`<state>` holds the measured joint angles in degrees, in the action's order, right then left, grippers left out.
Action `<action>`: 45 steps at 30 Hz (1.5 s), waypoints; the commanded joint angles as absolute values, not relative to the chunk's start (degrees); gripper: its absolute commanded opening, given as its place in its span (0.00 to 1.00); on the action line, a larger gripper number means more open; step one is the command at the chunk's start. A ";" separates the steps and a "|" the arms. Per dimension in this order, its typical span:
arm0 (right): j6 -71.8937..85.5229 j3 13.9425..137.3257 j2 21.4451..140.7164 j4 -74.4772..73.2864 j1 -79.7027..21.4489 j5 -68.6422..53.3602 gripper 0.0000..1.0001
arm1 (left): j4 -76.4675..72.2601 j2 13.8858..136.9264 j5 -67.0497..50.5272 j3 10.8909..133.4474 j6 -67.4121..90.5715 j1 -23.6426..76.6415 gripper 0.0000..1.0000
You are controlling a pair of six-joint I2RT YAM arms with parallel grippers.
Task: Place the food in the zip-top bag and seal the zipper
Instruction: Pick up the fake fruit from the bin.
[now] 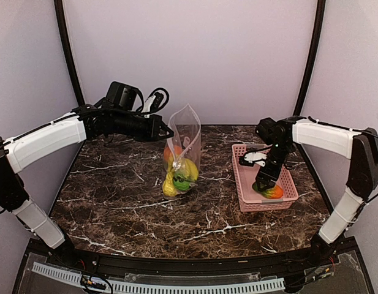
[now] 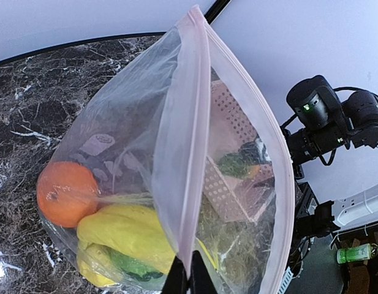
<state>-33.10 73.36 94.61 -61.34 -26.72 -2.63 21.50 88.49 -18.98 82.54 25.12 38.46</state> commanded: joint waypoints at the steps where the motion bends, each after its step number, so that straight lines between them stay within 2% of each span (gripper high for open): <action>1: -31.13 71.54 94.58 -57.51 -25.65 -0.66 0.75 | 22.22 87.76 -19.27 82.05 24.70 38.45 0.01; 12: -31.15 70.22 99.77 -52.78 -24.23 1.36 0.74 | 22.78 87.23 -18.65 81.65 24.41 38.47 0.01; 24: -31.61 68.13 102.97 -50.03 -23.30 3.47 0.68 | 22.49 87.98 -19.15 81.92 24.78 38.45 0.01; 28: -31.60 68.21 103.10 -49.86 -22.99 3.19 0.61 | 22.48 87.93 -19.12 81.85 24.76 38.47 0.01; 34: -31.48 70.72 102.49 -52.03 -22.68 2.68 0.34 | 22.29 87.65 -19.17 81.25 24.92 38.46 0.01; 36: -31.32 72.33 101.73 -53.20 -22.57 2.71 0.31 | 22.24 87.73 -19.33 81.22 24.96 38.45 0.01; 38: -31.29 74.64 100.47 -54.67 -22.59 2.09 0.30 | 22.41 87.72 -19.48 81.21 25.00 38.45 0.01; 42: -30.92 83.29 98.14 -59.28 -22.17 -3.69 0.20 | 22.37 87.60 -19.33 81.08 25.03 38.45 0.01; 45: -30.82 91.48 97.51 -62.17 -22.13 -11.36 0.04 | 22.20 87.79 -19.18 81.27 25.20 38.47 0.01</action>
<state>-31.20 82.11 101.38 -57.71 -22.52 -1.48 21.52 88.49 -19.07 82.02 25.10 38.46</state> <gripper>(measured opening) 0.446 0.009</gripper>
